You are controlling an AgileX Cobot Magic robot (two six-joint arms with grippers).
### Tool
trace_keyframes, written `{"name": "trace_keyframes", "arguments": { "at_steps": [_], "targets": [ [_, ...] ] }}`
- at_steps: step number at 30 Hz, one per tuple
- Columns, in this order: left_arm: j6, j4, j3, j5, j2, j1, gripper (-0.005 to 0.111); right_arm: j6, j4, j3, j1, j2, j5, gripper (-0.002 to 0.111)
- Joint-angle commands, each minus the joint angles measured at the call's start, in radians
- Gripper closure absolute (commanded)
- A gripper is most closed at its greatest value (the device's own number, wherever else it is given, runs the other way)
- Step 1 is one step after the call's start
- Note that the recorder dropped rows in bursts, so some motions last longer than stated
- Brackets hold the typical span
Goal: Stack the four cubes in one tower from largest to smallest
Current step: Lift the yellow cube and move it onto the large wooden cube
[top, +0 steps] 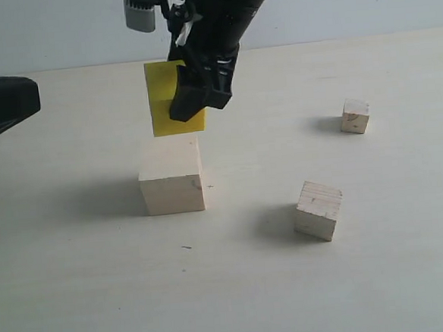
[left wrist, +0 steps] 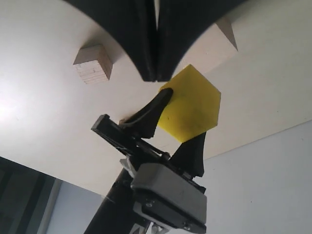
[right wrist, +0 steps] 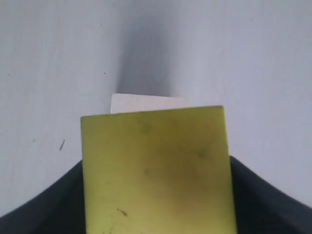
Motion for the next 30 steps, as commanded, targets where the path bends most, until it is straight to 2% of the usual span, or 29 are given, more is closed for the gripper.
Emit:
{"name": "trace_keyframes", "arguments": {
  "at_steps": [1,10,30],
  "targets": [
    [-0.001,0.002,0.006,-0.003,-0.009,-0.005,0.107,-0.004,-0.001,-0.011,0.017,0.043,-0.025,0.108],
    [-0.001,0.002,0.006,-0.003,-0.009,-0.005,0.107,0.055,-0.020,-0.020,0.022,0.115,-0.064,0.108],
    [-0.001,0.002,0.006,-0.005,-0.009,-0.005,0.107,0.112,0.019,-0.070,0.022,0.160,-0.010,0.108]
  ]
}}
